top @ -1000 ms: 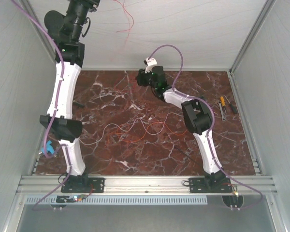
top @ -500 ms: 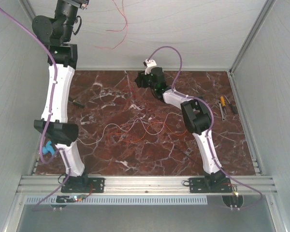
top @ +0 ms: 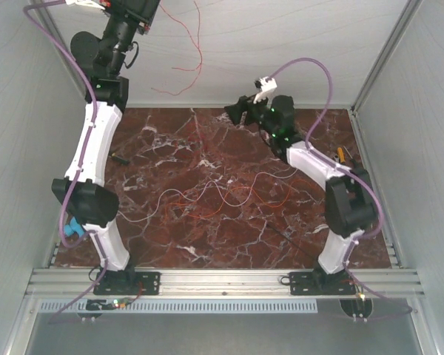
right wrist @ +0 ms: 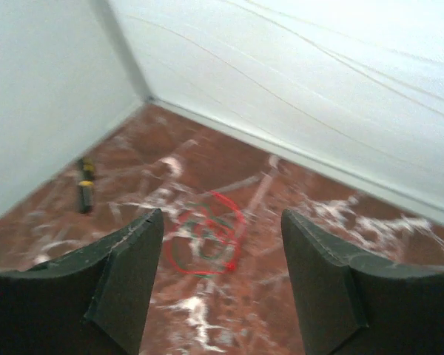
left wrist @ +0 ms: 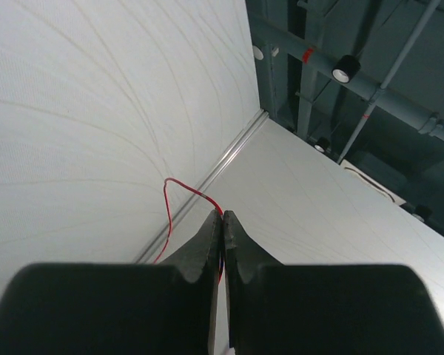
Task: Zip-tie the wires
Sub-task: Untie the cable at the center of the board, then place the cable at the center of the board.
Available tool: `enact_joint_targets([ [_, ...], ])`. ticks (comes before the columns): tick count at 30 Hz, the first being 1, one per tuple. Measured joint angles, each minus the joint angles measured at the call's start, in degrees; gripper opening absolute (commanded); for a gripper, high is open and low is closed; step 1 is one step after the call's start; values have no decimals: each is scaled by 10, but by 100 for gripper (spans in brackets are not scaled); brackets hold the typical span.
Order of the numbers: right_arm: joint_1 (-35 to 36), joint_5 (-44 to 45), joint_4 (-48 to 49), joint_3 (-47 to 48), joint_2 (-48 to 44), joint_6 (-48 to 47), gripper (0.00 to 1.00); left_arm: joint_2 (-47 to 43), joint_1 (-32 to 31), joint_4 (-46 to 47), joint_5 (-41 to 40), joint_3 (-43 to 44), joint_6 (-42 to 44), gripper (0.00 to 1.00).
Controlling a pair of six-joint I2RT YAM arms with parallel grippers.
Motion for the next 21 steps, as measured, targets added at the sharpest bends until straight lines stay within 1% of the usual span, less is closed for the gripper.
enact_joint_targets([
  [2, 2, -44, 50, -59, -54, 16, 67, -7, -4, 5, -2, -21, -9, 0],
  [5, 24, -97, 118, -149, -121, 29, 67, -23, -15, 15, -10, -52, -22, 0],
  [7, 49, -125, 141, -179, -140, 30, 68, -37, -26, 25, -18, -72, -31, 0],
  [10, 85, -146, 167, -191, -145, 34, 68, -55, -43, 40, -29, -87, -42, 0],
  [13, 108, -138, 201, -192, -145, 48, 68, -71, -60, 54, -38, -93, -49, 0],
  [21, 110, -59, 277, -171, -138, 87, 69, -94, -92, 81, -63, -95, -65, 0],
])
